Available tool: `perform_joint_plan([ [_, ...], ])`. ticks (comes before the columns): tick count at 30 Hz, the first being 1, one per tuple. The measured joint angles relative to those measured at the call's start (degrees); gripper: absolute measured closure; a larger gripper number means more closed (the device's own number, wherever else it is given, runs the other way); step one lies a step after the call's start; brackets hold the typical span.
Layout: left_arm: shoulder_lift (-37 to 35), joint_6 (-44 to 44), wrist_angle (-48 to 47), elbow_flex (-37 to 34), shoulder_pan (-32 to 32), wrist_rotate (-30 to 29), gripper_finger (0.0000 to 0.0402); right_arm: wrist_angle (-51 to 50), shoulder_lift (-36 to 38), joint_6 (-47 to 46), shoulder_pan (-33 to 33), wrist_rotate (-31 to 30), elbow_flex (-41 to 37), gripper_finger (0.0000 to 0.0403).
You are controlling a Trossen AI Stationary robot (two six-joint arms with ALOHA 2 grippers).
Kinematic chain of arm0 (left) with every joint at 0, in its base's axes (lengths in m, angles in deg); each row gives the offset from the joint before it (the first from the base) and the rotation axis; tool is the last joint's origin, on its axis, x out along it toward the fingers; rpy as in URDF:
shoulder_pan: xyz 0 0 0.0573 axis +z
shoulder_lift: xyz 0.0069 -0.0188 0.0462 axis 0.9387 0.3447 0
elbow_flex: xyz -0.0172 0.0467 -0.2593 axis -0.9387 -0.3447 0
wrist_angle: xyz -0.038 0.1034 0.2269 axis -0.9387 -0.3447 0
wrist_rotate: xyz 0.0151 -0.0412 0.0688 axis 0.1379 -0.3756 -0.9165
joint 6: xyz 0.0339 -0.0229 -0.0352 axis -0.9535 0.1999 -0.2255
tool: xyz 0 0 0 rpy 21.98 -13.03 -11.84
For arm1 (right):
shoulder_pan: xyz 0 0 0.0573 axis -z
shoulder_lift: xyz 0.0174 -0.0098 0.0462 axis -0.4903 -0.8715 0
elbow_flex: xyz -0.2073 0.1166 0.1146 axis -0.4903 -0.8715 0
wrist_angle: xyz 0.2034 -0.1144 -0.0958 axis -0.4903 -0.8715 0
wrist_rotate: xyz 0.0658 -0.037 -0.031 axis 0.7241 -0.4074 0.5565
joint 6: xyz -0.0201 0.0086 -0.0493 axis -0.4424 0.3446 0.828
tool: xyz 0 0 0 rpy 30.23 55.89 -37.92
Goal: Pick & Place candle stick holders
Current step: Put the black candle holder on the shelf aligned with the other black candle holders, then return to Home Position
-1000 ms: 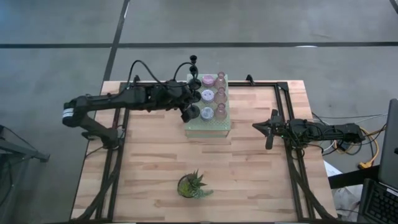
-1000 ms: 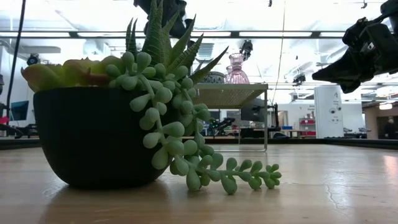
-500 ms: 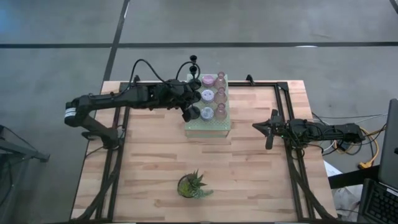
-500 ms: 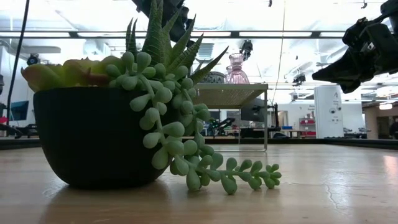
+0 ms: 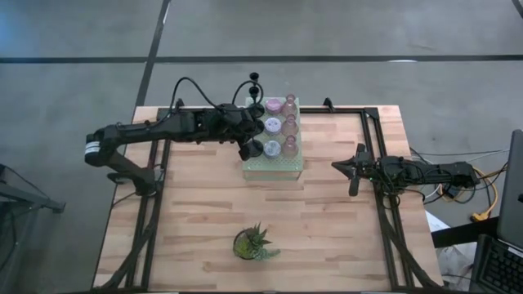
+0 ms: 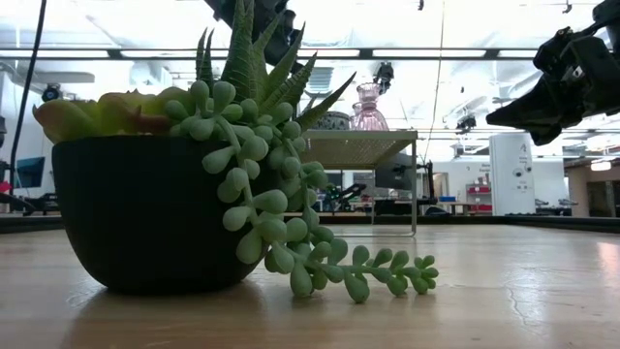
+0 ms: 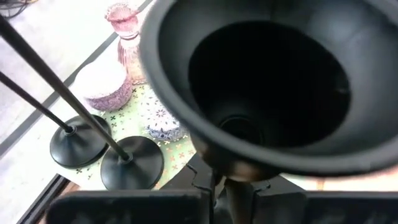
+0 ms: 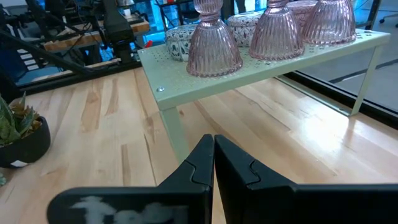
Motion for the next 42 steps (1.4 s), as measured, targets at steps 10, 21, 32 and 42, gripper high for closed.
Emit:
perform_joint_plan([
  [10,0.00,-3.95,1.79,0.00,0.08,1.31,0.0339,0.00,0.01,0.00,0.00,-0.02,0.00,0.0394],
  [21,-0.07,-2.53,2.86,-1.65,1.09,2.29,0.0289,0.00,0.02,0.00,0.00,0.00,0.00,0.0394],
  [32,-2.52,-4.22,1.08,-1.66,1.09,5.25,0.0228,0.00,0.02,0.00,0.00,0.00,0.00,0.0394],
  [42,-6.59,-6.84,-9.07,-1.73,1.46,5.16,0.0227,0.00,0.02,0.00,0.00,-0.02,0.00,0.0394],
])
